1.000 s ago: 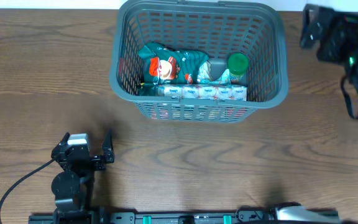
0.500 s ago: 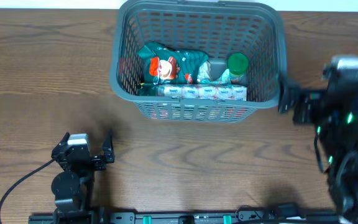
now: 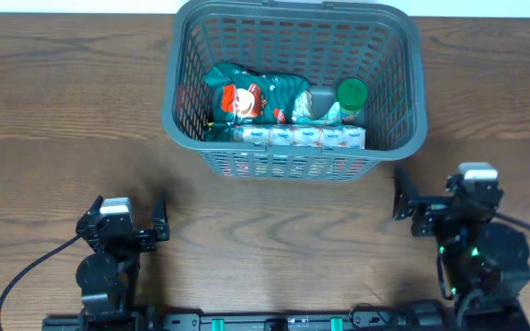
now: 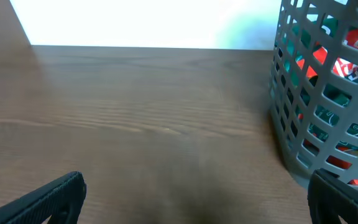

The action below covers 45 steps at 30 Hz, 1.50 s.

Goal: Pack container

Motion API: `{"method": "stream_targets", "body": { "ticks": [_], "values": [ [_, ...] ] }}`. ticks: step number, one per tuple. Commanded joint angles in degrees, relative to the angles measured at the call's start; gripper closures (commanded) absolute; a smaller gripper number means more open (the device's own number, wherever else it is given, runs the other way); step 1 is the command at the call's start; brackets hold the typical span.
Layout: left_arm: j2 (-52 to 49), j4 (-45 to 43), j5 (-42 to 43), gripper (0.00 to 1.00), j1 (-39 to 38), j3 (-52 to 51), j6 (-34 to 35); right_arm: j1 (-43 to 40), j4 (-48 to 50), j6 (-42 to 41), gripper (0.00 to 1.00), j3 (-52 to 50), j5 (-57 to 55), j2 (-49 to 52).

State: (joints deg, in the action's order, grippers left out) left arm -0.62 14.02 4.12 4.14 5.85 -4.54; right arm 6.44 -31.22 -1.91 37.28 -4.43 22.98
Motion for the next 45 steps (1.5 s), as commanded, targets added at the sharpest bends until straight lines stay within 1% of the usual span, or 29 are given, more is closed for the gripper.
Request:
{"method": "stream_targets", "body": {
  "ticks": [1, 10, 17, 25, 28, 45],
  "values": [
    [0.4, 0.4, 0.4, 0.02, 0.3, -1.4, -0.4, -0.5, 2.0, 2.9, 0.01, -5.0, 1.9, -3.7],
    [0.4, 0.4, 0.4, 0.02, 0.3, -1.4, -0.4, -0.5, 5.1, 2.9, 0.01, -16.9, 1.9, -12.1],
    [0.4, 0.4, 0.4, 0.01, 0.3, -1.4, -0.4, -0.5, 8.6, 2.8, 0.01, -24.5, 2.2, -16.5],
    [0.4, 0.4, 0.4, 0.01, 0.3, -1.4, -0.4, -0.5, 10.3, 2.8, 0.01, -29.9, 2.6, -19.6],
    [0.4, 0.4, 0.4, 0.01, 0.3, -1.4, -0.4, -0.5, 11.3, 2.8, 0.01, -31.3, 3.1, -20.2],
    [0.4, 0.4, 0.4, 0.02, 0.3, -1.4, -0.4, -0.5, 11.8, 2.9, 0.01, -31.4, 5.3, -20.3]
  ]
}}
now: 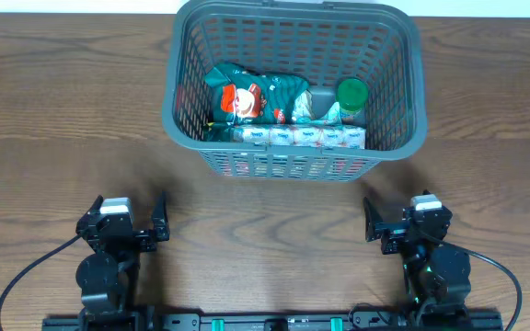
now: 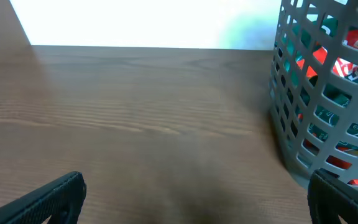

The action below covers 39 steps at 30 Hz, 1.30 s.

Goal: Pack container

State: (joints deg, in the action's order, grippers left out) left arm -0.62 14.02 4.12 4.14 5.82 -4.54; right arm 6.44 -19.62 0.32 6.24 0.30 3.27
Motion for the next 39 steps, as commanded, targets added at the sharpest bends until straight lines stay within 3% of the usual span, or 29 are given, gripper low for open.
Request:
{"method": "stream_targets", "body": {
  "ticks": [1, 39],
  "values": [
    [0.4, 0.4, 0.4, 0.01, 0.3, -1.3, -0.4, -0.5, 0.2, 0.6, 0.01, -0.3, 0.6, -0.5],
    [0.4, 0.4, 0.4, 0.01, 0.3, -1.3, -0.4, -0.5, 0.1, 1.9, 0.01, -0.3, 0.6, -0.5]
  ]
}}
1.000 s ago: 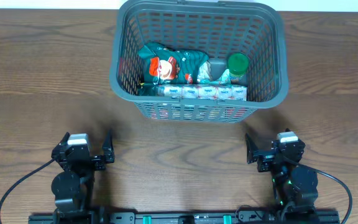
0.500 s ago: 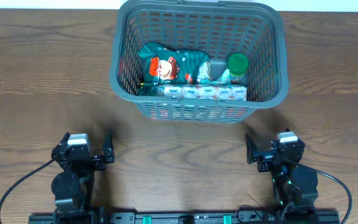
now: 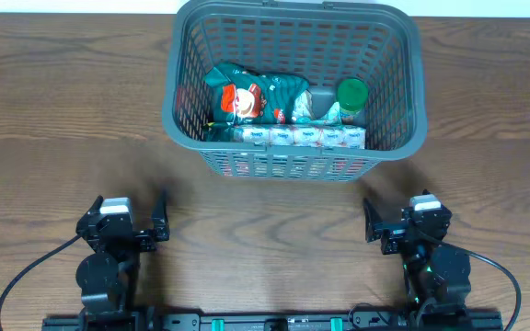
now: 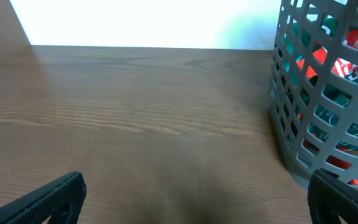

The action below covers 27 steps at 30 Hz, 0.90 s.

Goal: Pack container

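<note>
The grey plastic basket (image 3: 288, 164) stands at the back middle of the wooden table. Inside it lie a green and red snack bag (image 3: 247, 97), a green-capped bottle (image 3: 351, 93) and a row of white and green packets (image 3: 297, 136). My left gripper (image 3: 129, 206) rests low at the near left, open and empty. In the left wrist view its fingers (image 4: 48, 199) are spread wide over bare wood, with the basket's wall (image 4: 303, 106) at the right. My right gripper (image 3: 399, 213) sits at the near right, open with nothing in it.
Brown wooden tabletop (image 3: 63, 110) stretches on both sides of the basket. A black rail (image 3: 265, 322) runs along the near edge between the two arm bases. No loose items show on the table outside the basket.
At first my right arm stood farther right and a little farther from the near edge, gripper open and empty. By the later moment it sat lower and more to the left, near the front rail, and it is still there. The left arm and the basket's contents stayed unchanged.
</note>
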Motion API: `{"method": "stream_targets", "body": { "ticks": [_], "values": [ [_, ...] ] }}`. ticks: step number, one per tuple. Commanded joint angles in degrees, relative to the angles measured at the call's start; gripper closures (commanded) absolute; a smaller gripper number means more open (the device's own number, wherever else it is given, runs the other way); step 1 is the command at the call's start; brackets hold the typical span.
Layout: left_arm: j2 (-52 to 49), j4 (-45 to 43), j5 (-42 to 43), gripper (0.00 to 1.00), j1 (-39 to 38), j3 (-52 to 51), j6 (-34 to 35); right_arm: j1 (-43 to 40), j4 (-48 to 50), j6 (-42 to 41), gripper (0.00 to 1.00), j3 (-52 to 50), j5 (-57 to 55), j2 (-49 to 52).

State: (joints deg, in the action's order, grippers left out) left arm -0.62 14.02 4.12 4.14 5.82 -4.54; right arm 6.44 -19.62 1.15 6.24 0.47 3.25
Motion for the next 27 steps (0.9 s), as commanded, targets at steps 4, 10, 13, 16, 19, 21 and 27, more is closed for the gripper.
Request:
{"method": "stream_targets", "body": {
  "ticks": [4, 10, 13, 16, 19, 21, 27],
  "values": [
    [0.4, 0.4, 0.4, 0.01, 0.3, -1.3, -0.4, -0.5, 0.1, 1.1, 0.01, -0.3, 0.4, -0.5],
    [0.4, 0.4, 0.4, 0.01, 0.3, -1.3, -0.4, -0.5, 0.1, 1.1, 0.01, -0.3, 0.4, -0.5],
    [0.4, 0.4, 0.4, 0.01, 0.3, -1.3, -0.4, -0.5, 0.1, 1.1, 0.01, -0.3, 0.4, -0.5],
    [0.4, 0.4, 0.4, 0.01, 0.3, -1.3, -0.4, -0.5, 0.1, 1.1, 0.01, -0.3, 0.4, -0.5],
    [0.4, 0.4, 0.4, 0.01, 0.3, -1.3, -0.4, -0.5, 0.1, 1.1, 0.01, -0.3, 0.4, -0.5],
    [0.4, 0.4, 0.4, 0.01, 0.3, -1.3, -0.4, -0.5, 0.2, 1.1, 0.01, -0.3, 0.4, -0.5],
    [0.4, 0.4, 0.4, 0.01, 0.3, -1.3, -0.4, -0.5, 0.1, 1.1, 0.01, -0.3, 0.4, -0.5]
  ]
}}
